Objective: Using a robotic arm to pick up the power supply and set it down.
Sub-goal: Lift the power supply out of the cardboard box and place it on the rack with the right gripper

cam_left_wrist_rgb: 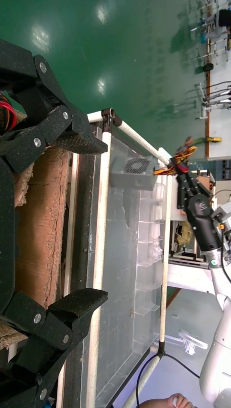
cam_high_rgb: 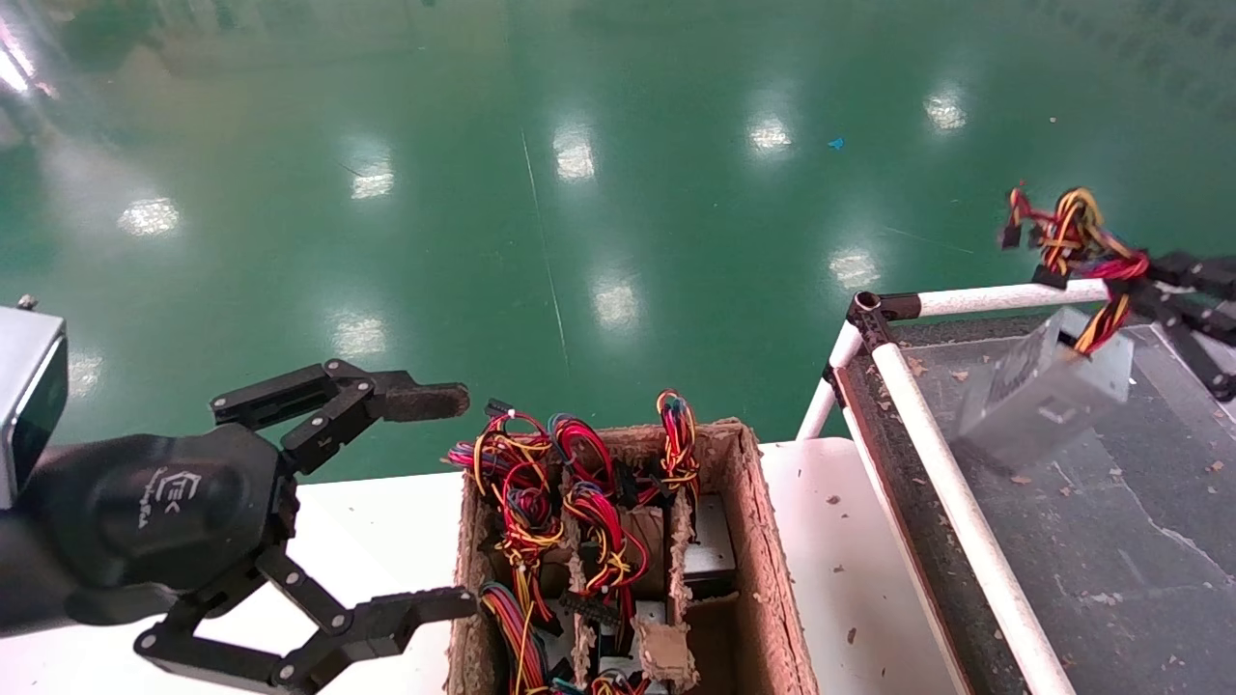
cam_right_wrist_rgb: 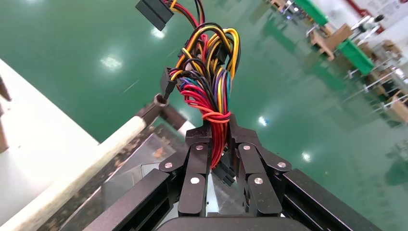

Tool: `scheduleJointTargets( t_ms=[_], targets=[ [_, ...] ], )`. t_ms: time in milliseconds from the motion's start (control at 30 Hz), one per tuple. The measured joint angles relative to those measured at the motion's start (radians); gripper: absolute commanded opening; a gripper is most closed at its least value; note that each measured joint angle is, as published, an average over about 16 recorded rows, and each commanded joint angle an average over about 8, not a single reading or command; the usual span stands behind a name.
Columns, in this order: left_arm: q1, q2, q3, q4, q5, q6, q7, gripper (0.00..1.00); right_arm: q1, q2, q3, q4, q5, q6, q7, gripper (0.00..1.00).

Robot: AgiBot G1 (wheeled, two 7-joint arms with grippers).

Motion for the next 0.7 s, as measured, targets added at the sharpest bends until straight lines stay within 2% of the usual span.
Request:
scheduleJointTargets(
  t_ms=[267,700],
  targets=[
    [0.000,0.000,0.000,0.000,0.000,0.000,0.000,1.00,0.030,-0.035,-0.041,-0.003,-0.033,0.000,0.012,0.00],
    [0.000,0.000,0.000,0.000,0.000,0.000,0.000,1.00,0.206,-0.146,-0.158,-0.048,-0.167,0.023,0.074,0.00]
  ],
)
